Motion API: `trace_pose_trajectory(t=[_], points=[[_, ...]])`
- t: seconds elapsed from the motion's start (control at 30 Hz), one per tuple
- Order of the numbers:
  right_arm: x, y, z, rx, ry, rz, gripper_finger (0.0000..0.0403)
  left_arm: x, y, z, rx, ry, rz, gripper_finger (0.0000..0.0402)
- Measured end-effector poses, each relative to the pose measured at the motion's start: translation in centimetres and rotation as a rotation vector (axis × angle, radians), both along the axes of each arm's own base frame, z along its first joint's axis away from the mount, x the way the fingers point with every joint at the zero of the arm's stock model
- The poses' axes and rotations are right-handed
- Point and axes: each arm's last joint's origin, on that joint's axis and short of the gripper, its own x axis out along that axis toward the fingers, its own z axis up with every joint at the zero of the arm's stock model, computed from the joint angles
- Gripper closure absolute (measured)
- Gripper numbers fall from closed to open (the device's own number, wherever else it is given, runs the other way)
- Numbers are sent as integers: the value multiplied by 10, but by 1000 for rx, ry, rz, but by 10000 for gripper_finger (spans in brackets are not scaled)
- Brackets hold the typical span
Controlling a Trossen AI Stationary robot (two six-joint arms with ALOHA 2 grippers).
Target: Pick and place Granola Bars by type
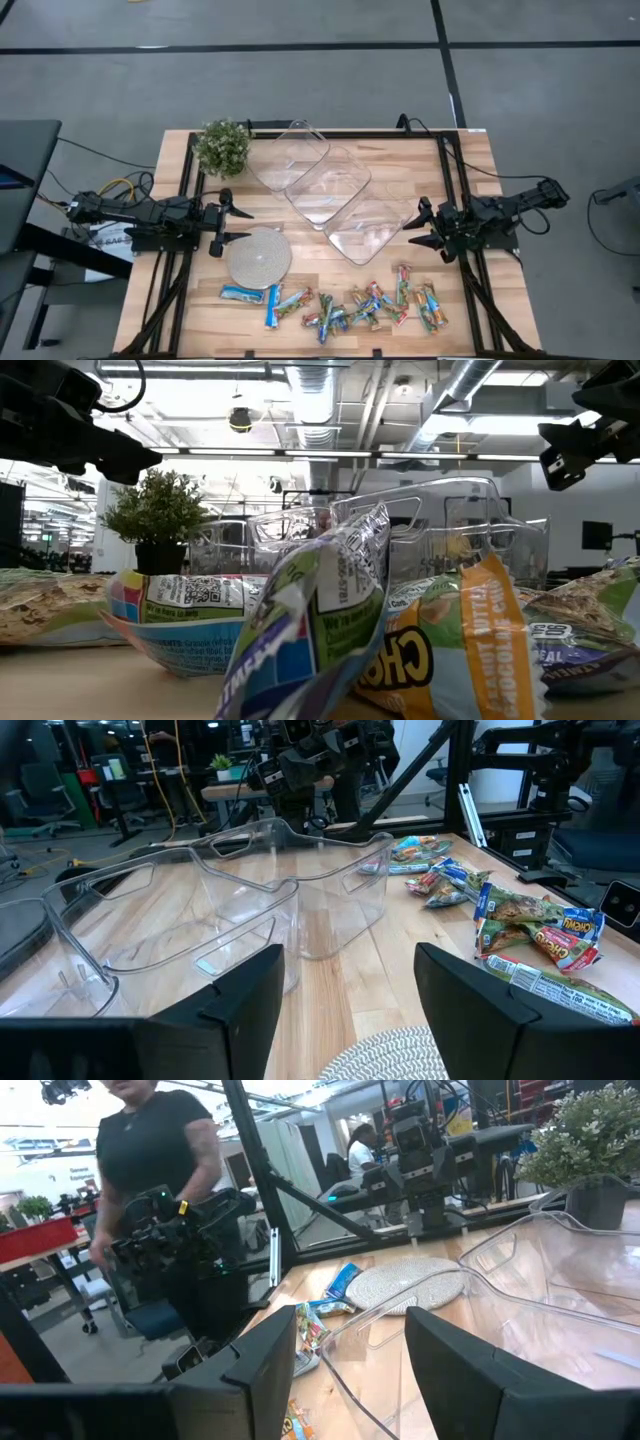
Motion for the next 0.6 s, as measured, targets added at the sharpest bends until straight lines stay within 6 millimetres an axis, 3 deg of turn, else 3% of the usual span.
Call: trace_pose_trajectory(t=[0.37, 0.6], points=[[0, 0, 0, 0, 0, 0, 219, 0, 0, 0, -28, 2, 0, 182], [0, 0, 0, 0, 0, 0, 219, 0, -1, 0, -586, 63, 12, 182]])
